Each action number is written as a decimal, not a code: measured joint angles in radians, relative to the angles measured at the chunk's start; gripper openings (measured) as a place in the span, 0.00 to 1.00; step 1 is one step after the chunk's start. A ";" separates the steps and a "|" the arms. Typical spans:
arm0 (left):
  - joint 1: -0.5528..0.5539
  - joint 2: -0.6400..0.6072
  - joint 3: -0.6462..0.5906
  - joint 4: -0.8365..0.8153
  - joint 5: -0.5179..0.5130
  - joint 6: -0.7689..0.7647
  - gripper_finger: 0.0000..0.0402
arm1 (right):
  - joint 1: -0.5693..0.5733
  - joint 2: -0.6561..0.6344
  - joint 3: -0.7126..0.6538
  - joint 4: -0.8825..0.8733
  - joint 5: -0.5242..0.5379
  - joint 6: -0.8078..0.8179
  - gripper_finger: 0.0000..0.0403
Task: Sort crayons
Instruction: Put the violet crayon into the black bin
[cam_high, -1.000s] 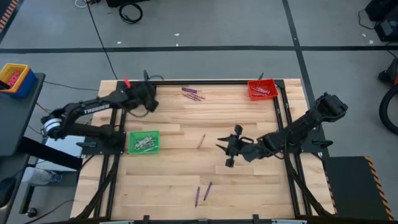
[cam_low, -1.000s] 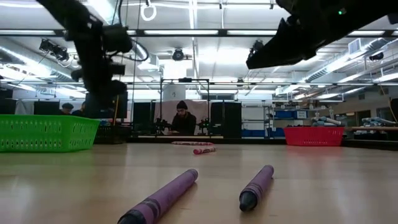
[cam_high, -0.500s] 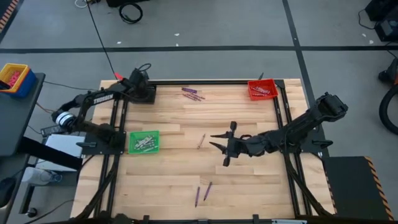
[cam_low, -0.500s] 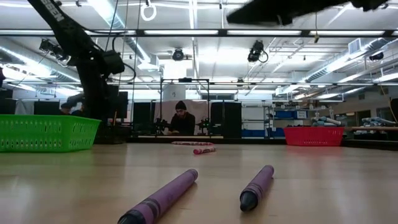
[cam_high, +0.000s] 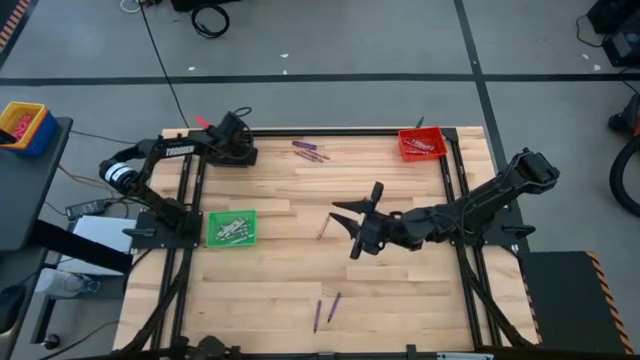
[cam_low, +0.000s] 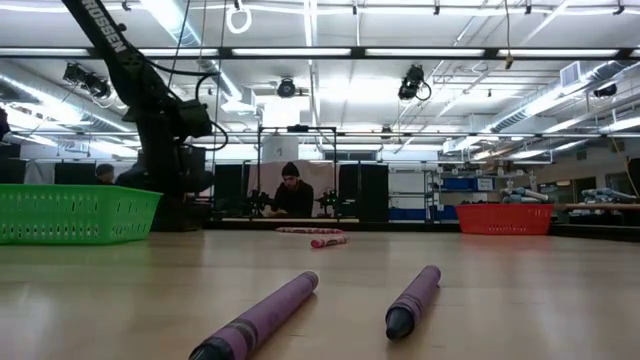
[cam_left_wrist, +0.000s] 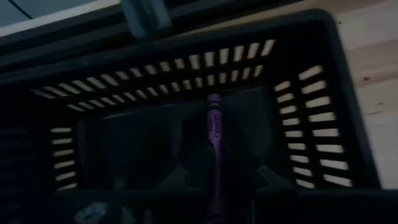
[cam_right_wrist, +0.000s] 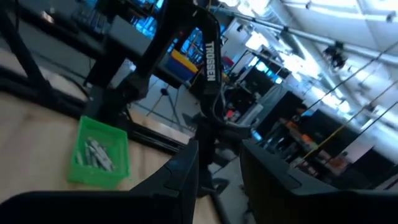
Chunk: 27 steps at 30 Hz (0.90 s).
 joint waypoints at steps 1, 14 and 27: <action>-0.004 0.002 0.000 0.001 -0.001 0.000 0.09 | -0.005 0.000 0.000 -0.002 0.000 -0.029 0.31; -0.020 -0.009 0.016 -0.007 0.064 -0.008 0.32 | -0.056 0.000 0.000 -0.088 0.103 -0.082 0.31; -0.415 -0.371 0.188 -0.054 0.196 -0.084 0.39 | -0.058 0.000 -0.001 -0.096 0.168 -0.120 0.31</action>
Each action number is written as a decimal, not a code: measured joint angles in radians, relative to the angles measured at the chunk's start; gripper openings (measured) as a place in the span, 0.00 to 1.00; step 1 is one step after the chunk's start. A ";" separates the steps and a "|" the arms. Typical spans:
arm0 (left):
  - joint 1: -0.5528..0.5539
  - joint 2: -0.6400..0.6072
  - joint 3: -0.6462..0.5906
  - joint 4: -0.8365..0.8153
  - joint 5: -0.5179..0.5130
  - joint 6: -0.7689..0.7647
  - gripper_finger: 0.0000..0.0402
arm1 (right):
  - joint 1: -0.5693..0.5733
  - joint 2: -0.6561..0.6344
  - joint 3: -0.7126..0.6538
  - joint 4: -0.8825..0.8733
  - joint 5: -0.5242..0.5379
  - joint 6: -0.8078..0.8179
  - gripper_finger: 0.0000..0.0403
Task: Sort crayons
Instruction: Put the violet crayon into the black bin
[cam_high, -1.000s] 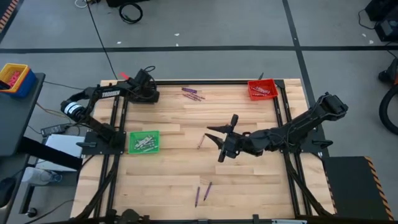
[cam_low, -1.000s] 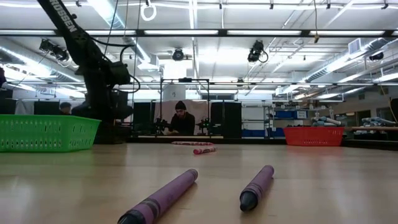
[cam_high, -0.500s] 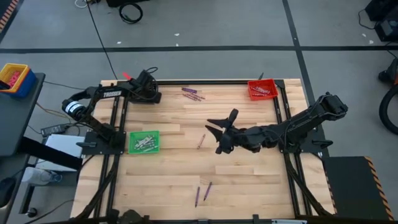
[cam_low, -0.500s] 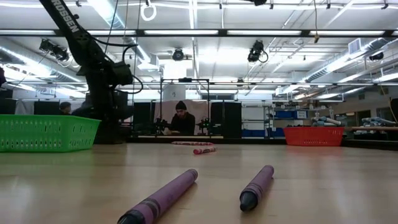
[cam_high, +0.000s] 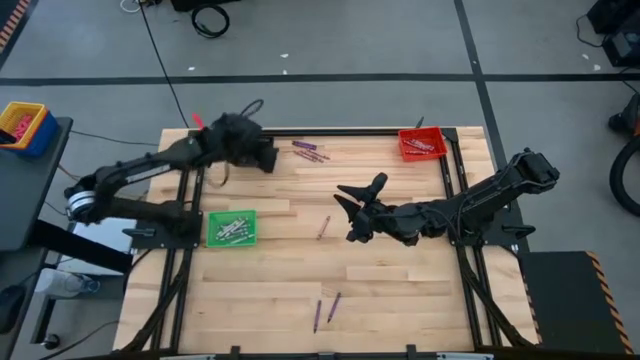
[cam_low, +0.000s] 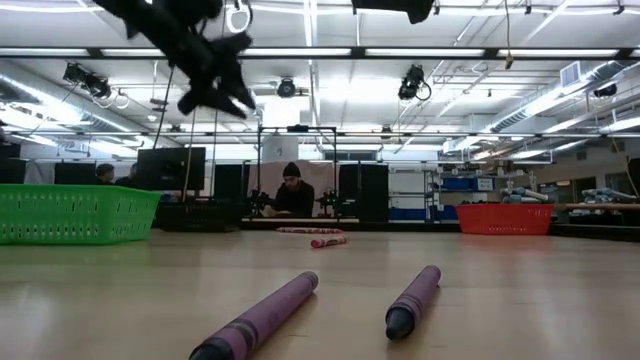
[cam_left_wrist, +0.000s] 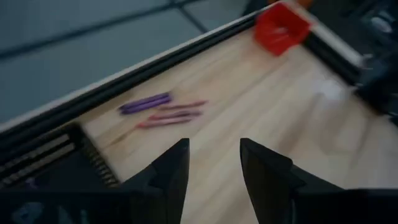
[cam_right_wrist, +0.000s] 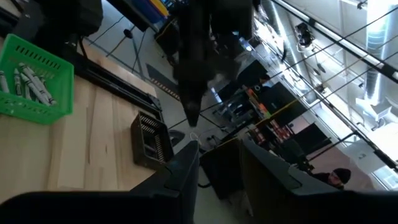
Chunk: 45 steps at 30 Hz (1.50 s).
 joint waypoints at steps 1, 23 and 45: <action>-0.050 -0.023 0.000 -0.002 -0.039 -0.010 0.39 | 0.000 0.000 0.000 0.000 0.000 0.009 0.31; -1.067 0.398 -0.086 0.577 -0.410 -0.290 0.38 | 0.360 0.000 -0.001 0.040 0.057 0.115 0.31; -1.217 0.833 0.292 0.378 -0.487 -0.481 0.33 | 0.639 0.002 -0.001 0.075 0.120 0.228 0.31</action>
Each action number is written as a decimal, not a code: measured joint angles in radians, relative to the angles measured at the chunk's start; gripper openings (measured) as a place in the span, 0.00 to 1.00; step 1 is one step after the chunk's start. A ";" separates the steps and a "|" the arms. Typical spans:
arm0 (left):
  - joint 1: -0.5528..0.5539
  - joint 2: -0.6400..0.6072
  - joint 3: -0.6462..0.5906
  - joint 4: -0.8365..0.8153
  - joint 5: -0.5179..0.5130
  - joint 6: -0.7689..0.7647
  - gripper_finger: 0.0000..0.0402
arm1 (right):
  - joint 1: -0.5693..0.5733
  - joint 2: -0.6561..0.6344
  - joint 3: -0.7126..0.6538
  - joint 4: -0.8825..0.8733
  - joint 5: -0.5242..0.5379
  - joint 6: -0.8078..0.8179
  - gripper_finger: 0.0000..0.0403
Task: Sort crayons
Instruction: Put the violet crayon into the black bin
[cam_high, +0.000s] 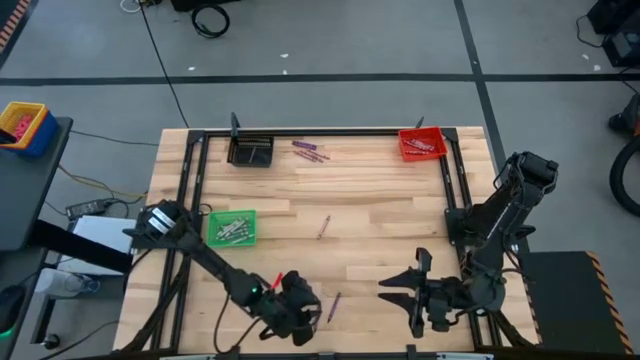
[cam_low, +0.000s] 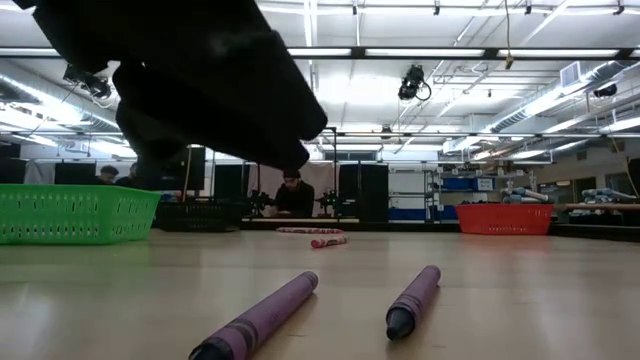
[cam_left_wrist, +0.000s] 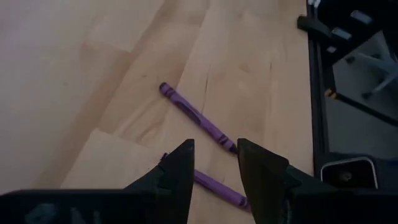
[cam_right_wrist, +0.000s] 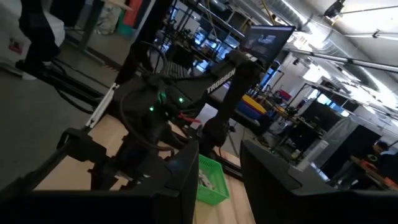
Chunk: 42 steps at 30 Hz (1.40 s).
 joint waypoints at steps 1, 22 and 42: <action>-0.003 0.000 0.000 0.000 -0.014 -0.009 0.33 | 0.000 0.000 0.000 0.000 0.000 0.000 0.31; -0.017 0.124 -0.001 0.026 -0.073 -0.092 0.57 | -0.102 0.000 0.000 -0.005 0.000 -0.004 0.31; -0.047 0.152 -0.001 0.073 -0.111 0.056 0.57 | -0.215 0.000 0.000 -0.021 -0.008 -0.012 0.31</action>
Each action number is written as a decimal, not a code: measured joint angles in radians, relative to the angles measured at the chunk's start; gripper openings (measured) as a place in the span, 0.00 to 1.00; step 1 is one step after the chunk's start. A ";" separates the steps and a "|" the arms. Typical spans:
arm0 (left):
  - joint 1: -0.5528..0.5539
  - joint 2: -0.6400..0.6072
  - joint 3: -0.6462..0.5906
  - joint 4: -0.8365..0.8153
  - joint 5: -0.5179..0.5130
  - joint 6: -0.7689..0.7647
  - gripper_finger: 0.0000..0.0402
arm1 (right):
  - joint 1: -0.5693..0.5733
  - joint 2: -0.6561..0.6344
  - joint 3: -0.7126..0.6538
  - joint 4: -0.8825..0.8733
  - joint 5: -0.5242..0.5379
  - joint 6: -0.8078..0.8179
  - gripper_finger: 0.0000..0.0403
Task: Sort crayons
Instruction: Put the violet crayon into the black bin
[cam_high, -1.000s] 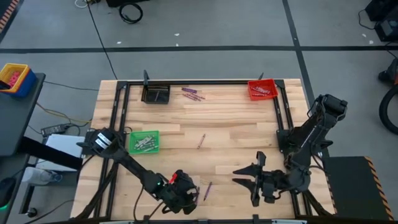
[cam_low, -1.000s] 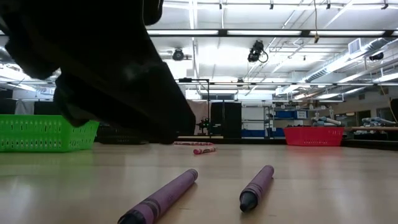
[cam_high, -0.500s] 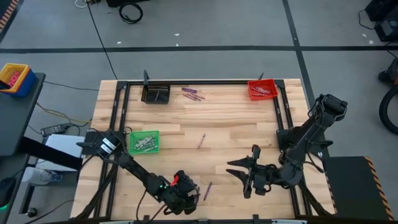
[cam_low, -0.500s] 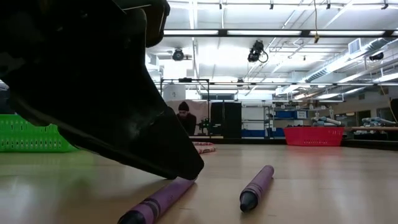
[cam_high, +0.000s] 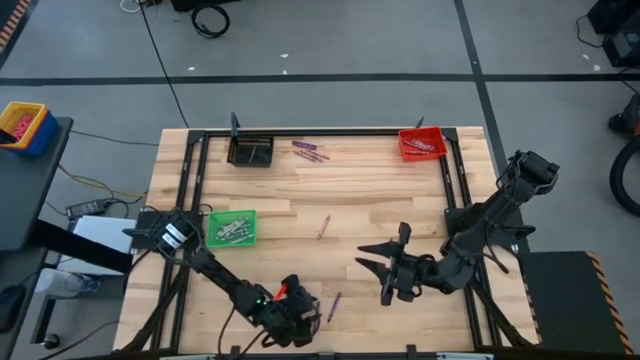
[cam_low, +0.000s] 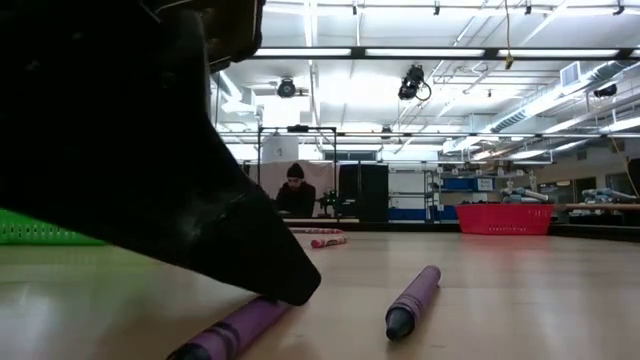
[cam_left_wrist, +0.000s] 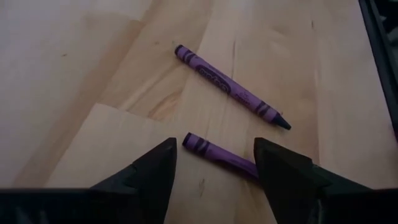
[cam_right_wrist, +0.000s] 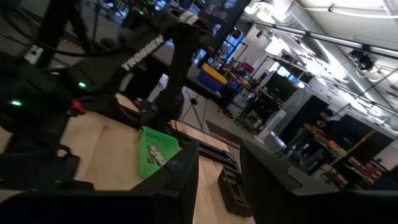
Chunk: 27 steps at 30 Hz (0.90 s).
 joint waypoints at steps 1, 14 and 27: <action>-0.001 0.006 0.000 0.003 -0.003 0.006 0.57 | -0.006 0.000 0.000 0.000 0.000 0.000 0.31; 0.005 0.028 0.006 -0.046 -0.016 -0.030 0.49 | -0.036 0.000 0.000 -0.017 -0.027 0.003 0.31; 0.050 -0.065 -0.003 -0.263 0.011 -0.038 0.39 | -0.036 0.000 0.000 -0.022 -0.027 0.004 0.31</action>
